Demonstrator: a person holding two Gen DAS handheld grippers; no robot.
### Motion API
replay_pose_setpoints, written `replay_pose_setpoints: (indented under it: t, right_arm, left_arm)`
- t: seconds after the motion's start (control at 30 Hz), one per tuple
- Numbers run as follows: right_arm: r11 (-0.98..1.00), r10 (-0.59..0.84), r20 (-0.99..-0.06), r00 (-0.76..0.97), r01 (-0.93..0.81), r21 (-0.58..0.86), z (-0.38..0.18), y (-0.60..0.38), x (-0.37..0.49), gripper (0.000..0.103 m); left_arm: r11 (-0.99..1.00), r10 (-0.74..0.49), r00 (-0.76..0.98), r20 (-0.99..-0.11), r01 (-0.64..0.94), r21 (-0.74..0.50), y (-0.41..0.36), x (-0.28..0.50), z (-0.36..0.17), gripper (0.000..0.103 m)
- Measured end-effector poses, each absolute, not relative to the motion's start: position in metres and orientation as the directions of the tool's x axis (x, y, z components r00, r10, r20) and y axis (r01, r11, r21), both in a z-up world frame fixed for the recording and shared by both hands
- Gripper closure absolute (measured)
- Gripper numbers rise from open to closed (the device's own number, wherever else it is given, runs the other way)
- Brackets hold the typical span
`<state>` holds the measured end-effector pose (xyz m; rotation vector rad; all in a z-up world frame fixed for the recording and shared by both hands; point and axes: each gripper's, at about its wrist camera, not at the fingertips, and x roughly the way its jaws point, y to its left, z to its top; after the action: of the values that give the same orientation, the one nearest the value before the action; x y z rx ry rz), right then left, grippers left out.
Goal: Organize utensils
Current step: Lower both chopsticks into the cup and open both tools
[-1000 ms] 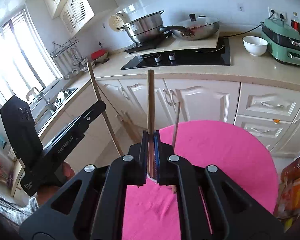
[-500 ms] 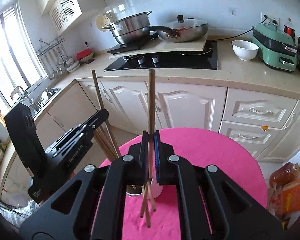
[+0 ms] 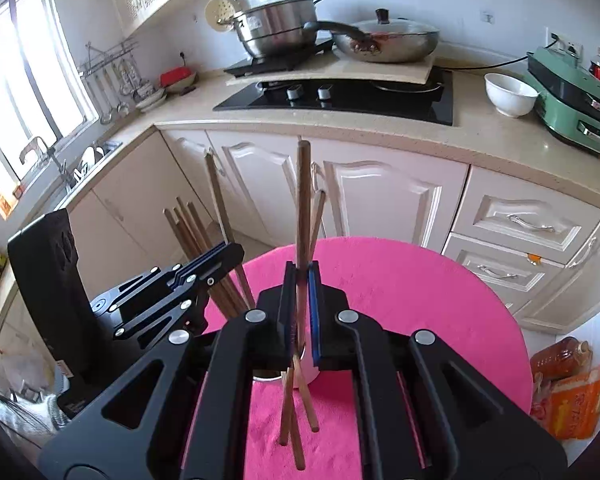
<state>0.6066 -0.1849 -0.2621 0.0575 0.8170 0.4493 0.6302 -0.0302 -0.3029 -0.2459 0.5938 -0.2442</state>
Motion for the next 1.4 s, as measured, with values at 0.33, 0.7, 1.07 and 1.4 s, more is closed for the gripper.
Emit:
replay_pose_setpoints:
  t: [0.33,0.7,1.07,1.4]
  right_arm:
    - [0.901,0.404,-0.737,0.543,-0.375,0.218,-0.273,-0.175,0.606,0.096]
    - [0.901,0.391,-0.774,0.497,-0.378,0.213,-0.288,-0.167,0.605,0.096]
    - [0.901,0.388,-0.784,0.484,-0.379,0.212,-0.295,-0.161,0.599,0.096]
    - [0.897,0.411,-0.746,0.524,-0.380,0.227,-0.278,-0.167,0.585,0.055]
  left_arm:
    - [0.938,-0.295,0.748,-0.594,0.107,-0.331,-0.022,0.623,-0.305,0.078]
    - [0.961,-0.202,0.730,-0.652,0.019,-0.276,-0.018,0.612,-0.300,0.068]
    - [0.980,-0.103,0.715,-0.691,-0.043,-0.192,-0.013,0.601,-0.294,0.063]
    - [0.985,-0.036,0.720,-0.694,-0.091,-0.146,-0.009,0.578,-0.279,0.058]
